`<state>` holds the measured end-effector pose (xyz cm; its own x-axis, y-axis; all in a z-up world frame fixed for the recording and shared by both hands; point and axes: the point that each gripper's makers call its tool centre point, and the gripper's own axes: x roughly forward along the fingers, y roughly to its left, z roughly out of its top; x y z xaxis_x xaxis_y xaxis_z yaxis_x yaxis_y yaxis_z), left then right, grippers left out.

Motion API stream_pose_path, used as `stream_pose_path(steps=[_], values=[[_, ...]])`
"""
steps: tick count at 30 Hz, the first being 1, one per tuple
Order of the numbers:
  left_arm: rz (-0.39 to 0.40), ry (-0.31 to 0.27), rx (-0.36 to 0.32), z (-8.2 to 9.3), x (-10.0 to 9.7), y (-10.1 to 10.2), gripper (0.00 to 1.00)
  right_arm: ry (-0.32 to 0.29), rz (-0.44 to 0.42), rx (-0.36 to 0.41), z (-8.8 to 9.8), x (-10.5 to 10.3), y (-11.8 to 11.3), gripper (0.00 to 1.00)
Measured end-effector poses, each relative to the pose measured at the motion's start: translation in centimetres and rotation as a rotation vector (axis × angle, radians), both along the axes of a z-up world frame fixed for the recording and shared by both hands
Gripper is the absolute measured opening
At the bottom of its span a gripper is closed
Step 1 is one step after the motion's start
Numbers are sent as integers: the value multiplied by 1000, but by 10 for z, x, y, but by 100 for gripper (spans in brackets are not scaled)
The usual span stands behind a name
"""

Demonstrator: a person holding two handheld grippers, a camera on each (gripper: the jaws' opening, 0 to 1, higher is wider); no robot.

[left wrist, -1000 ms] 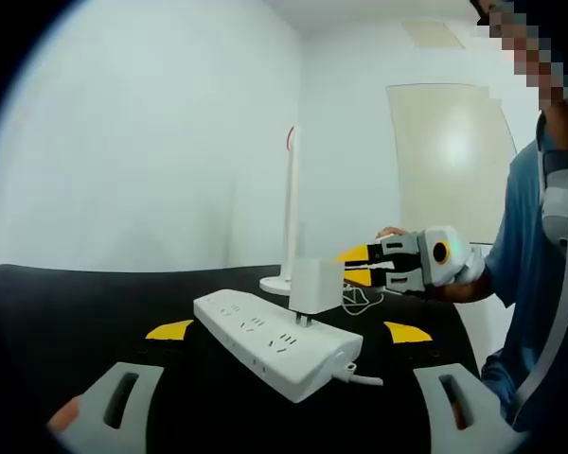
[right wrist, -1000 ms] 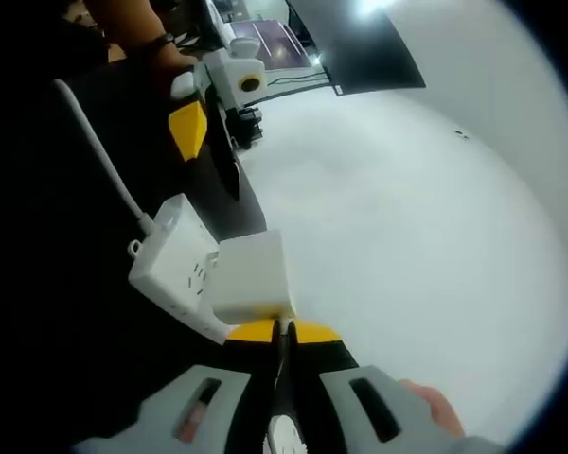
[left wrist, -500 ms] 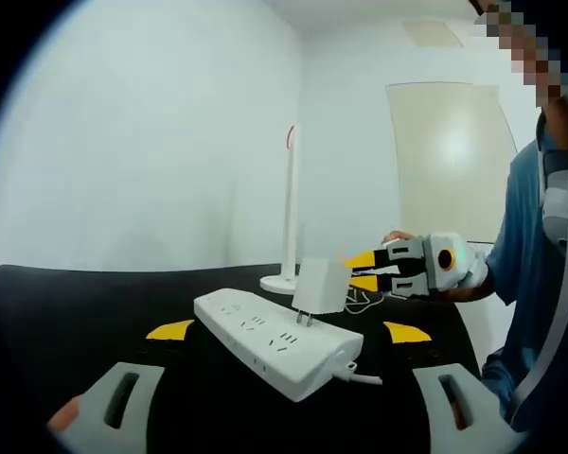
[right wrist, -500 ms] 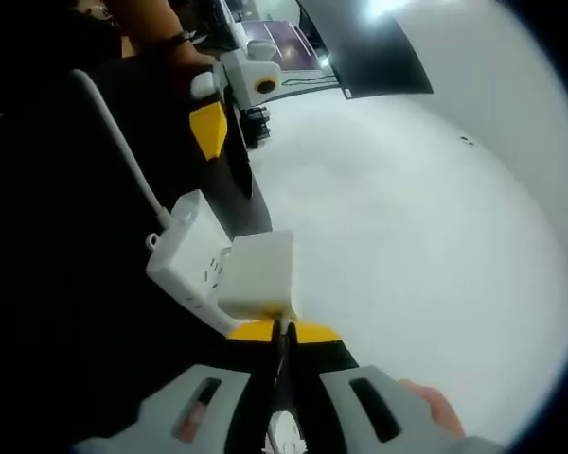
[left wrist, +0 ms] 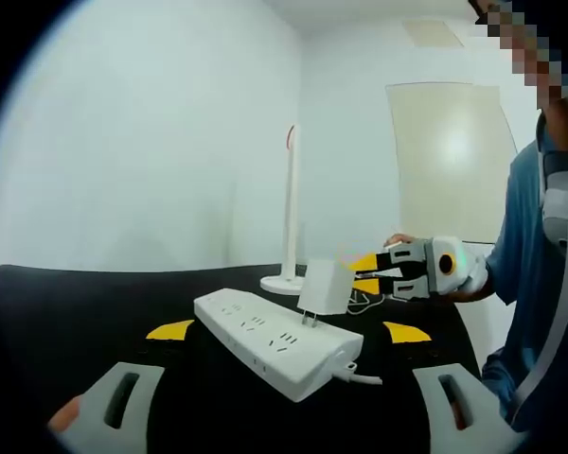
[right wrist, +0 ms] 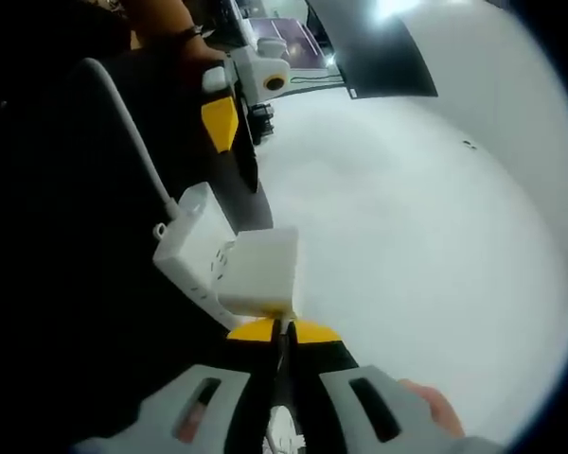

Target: Insert the desk lamp plug into the socket, turn on the power strip switch, turn on the lamp switch, then turn off the lamp switch, turn off the power strip switch, and remove the plug from the socket.

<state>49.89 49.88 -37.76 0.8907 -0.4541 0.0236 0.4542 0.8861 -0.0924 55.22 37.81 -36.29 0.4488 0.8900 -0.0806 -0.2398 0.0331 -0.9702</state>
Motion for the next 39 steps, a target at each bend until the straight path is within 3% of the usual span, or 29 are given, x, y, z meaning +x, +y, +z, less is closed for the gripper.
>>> stream_pose_path(steps=[39], values=[[6, -2, 3, -1, 2, 4, 74, 21, -12, -38, -17, 2, -13, 7]])
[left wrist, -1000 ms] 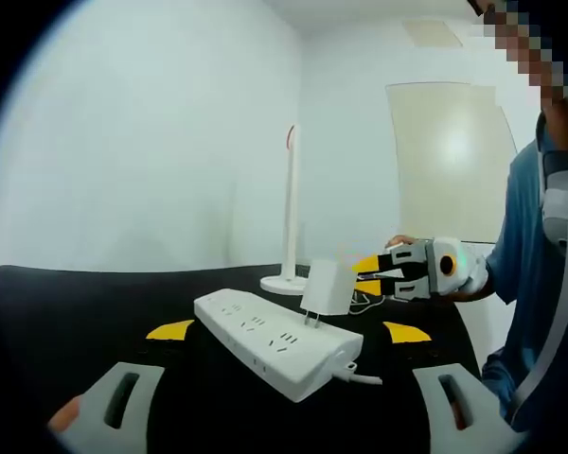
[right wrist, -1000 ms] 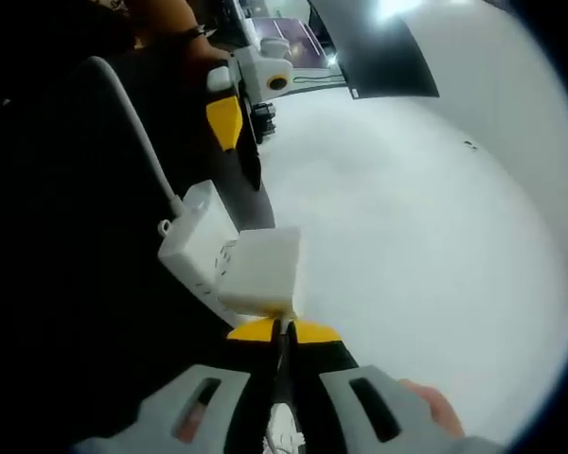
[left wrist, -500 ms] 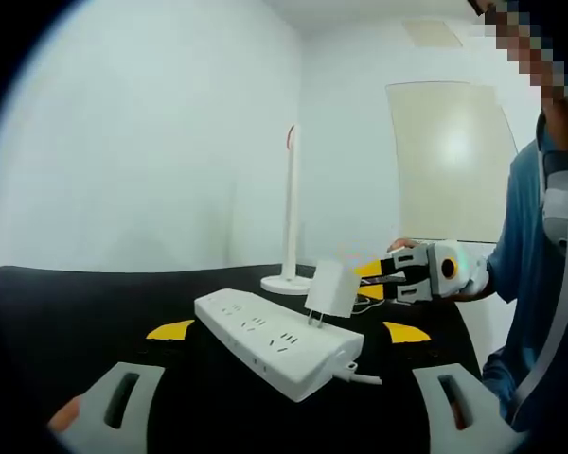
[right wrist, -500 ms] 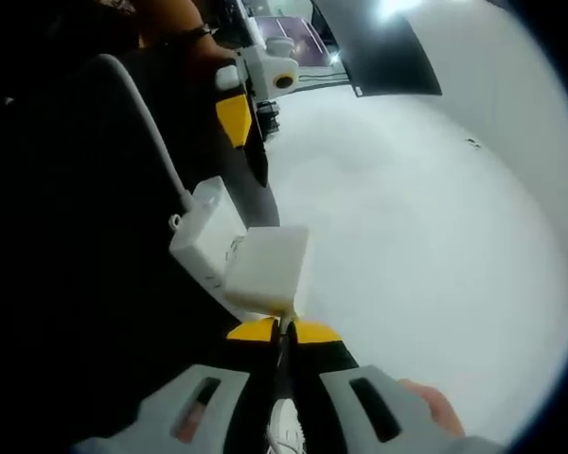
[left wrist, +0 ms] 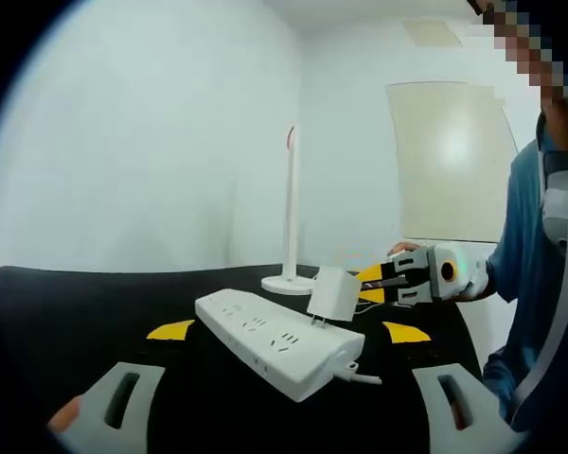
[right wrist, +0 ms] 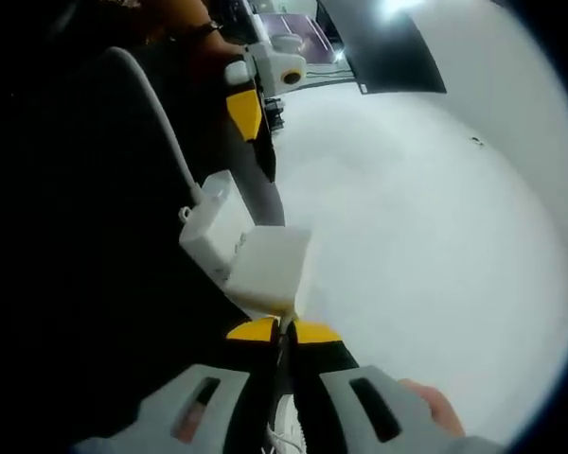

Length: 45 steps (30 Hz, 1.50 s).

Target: Insert the desk lamp plug into the socket, turn on the power strip switch, turn on the lamp switch, then turn off the lamp switch, turn off the power strip switch, and remove the plug from the socket.

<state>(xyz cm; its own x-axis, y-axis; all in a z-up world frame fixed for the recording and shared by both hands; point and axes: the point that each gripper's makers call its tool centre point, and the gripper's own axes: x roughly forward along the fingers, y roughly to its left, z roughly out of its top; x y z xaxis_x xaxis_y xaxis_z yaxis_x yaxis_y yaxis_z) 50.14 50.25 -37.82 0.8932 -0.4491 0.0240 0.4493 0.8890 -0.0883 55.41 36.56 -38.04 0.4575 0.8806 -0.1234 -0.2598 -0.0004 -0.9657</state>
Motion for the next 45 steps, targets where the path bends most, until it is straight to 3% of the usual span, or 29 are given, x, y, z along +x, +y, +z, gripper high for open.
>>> stream_pose_path(steps=[10, 17, 21, 28, 32, 45], values=[[-1, 2, 0, 0, -1, -1, 73, -47, 23, -22, 6, -5, 2, 7], [1, 8, 0, -1, -1, -2, 72, -71, 49, -79, 5, -5, 1, 7], [0, -6, -28, 3, -3, 0, 71, -84, 62, -97, 4, -5, 1, 7], [14, 3, -26, 1, -1, 2, 71, -49, 88, -105, 4, -3, 1, 7], [24, 18, -22, -2, 0, 4, 70, -65, 105, -116, 2, -1, 1, 7], [63, 22, -67, -1, 1, 15, 67, -30, 190, -106, 8, -1, 7, 7]])
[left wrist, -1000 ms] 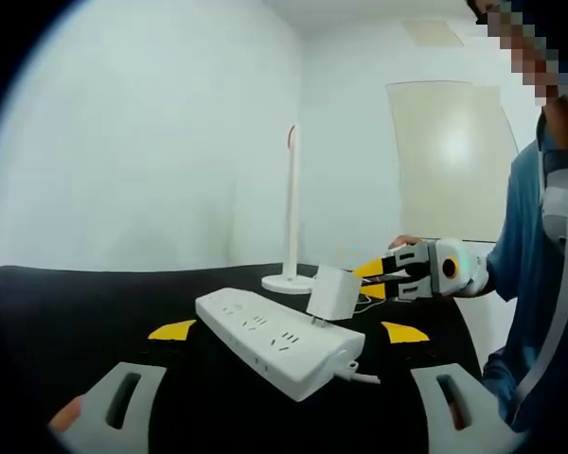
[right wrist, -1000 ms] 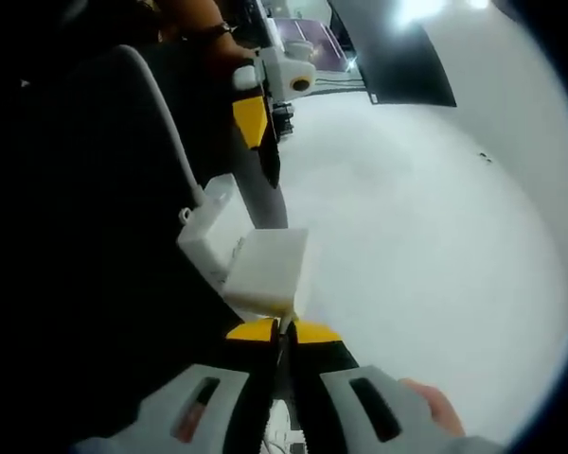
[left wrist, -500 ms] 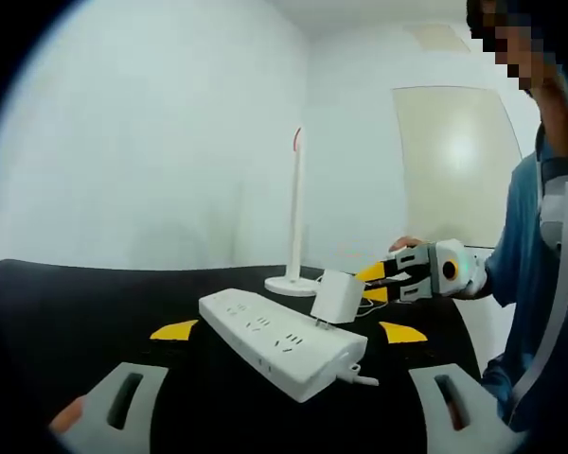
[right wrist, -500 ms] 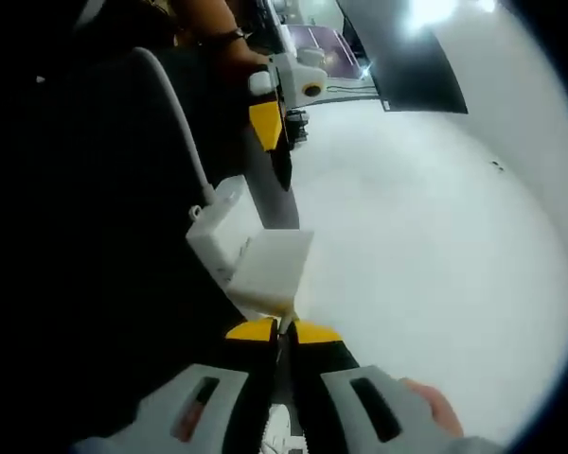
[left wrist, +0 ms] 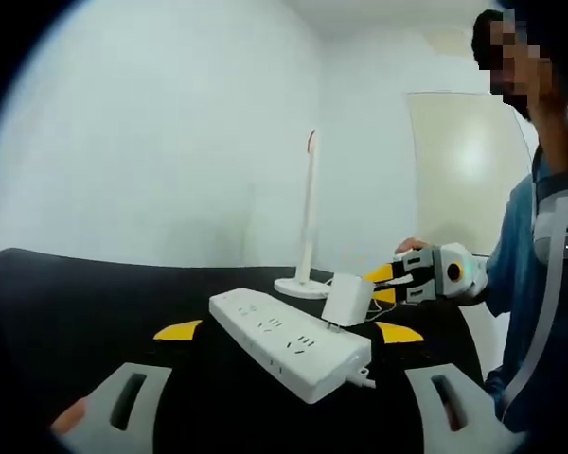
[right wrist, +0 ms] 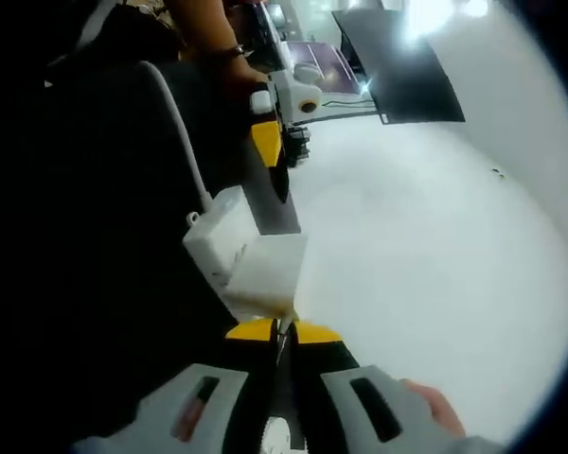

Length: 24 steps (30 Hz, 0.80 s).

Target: Insert the desk lamp plug into the socket, turn on the power strip switch, turn on the lamp switch, then turn off the lamp switch, turn off the power strip switch, and remove the plug from the socket.

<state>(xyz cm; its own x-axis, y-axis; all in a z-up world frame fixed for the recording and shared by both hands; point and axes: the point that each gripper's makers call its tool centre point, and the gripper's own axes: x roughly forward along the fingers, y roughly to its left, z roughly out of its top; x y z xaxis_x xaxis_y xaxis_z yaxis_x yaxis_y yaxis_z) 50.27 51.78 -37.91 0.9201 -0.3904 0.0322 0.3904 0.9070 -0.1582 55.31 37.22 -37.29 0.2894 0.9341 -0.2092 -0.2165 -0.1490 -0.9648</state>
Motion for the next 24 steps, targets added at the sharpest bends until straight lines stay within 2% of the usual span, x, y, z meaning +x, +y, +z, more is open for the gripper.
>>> stream_pose_path(steps=[6, 8, 12, 20, 24], values=[[16, 3, -8, -1, 1, 4, 65, 8, 1, 13, -1, -1, 0, 7], [20, 5, -8, -1, 1, 5, 64, 29, -16, 16, -2, 0, 0, 7], [30, 18, -1, -4, 2, 6, 63, 23, -37, -11, -6, 1, -1, 8], [41, 27, 2, -5, 4, 7, 62, 48, -81, 0, -9, 7, -1, 8], [50, 11, -5, 1, 4, 8, 56, 56, -91, 9, -7, 7, -1, 8]])
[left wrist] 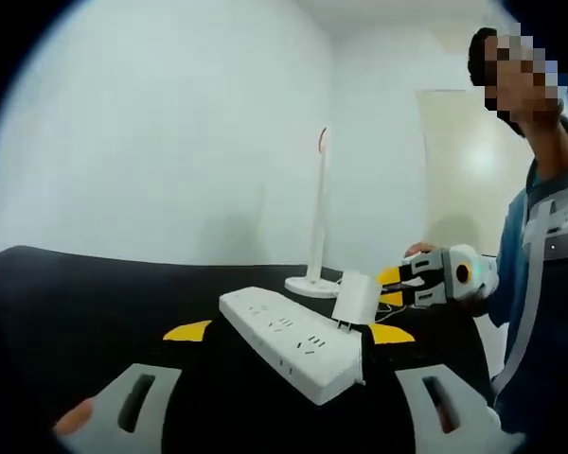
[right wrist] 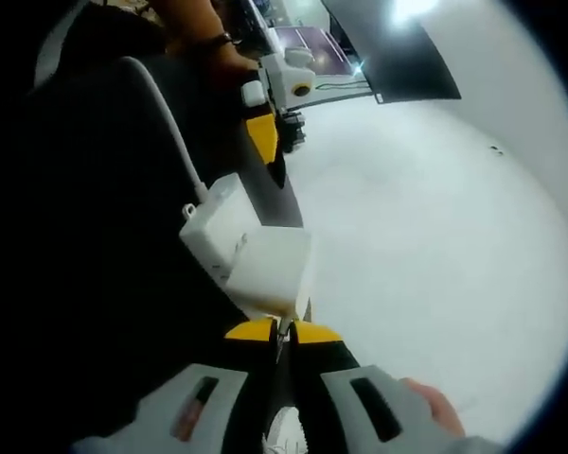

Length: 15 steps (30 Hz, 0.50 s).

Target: Insert the desk lamp plug into the socket, turn on the power strip switch, turn on the lamp switch, then turn off the lamp switch, turn off the power strip switch, and remove the plug from the socket.

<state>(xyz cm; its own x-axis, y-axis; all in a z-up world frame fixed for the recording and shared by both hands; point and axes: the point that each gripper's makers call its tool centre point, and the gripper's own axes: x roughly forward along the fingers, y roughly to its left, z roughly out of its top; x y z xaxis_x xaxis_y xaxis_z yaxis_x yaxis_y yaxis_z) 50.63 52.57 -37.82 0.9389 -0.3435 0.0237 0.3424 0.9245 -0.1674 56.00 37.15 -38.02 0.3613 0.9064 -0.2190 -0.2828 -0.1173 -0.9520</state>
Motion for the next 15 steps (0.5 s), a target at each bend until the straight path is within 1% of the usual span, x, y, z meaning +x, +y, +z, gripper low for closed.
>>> stream_pose_path(steps=[2, 4, 6, 8, 10, 13, 15], values=[[-4, -13, -8, 7, 0, -4, 52, 2, -3, 4, 0, 1, 0, 8], [-4, -44, -18, 16, 0, -9, 49, 4, -5, 6, 0, 1, 0, 8], [-17, -66, -14, 23, 0, -17, 45, 2, -8, 6, -1, 2, -1, 8], [-31, -63, 17, 27, -1, -26, 37, -1, -11, 6, -2, 3, -1, 8], [-43, -57, 41, 31, -2, -34, 26, -3, -13, 3, -3, 3, -2, 8], [-60, -74, 62, 41, -3, -44, 17, -8, -13, 1, -4, 4, -2, 8], [-60, -70, 83, 44, 0, -49, 9, -12, -15, -2, -4, 5, -2, 8]])
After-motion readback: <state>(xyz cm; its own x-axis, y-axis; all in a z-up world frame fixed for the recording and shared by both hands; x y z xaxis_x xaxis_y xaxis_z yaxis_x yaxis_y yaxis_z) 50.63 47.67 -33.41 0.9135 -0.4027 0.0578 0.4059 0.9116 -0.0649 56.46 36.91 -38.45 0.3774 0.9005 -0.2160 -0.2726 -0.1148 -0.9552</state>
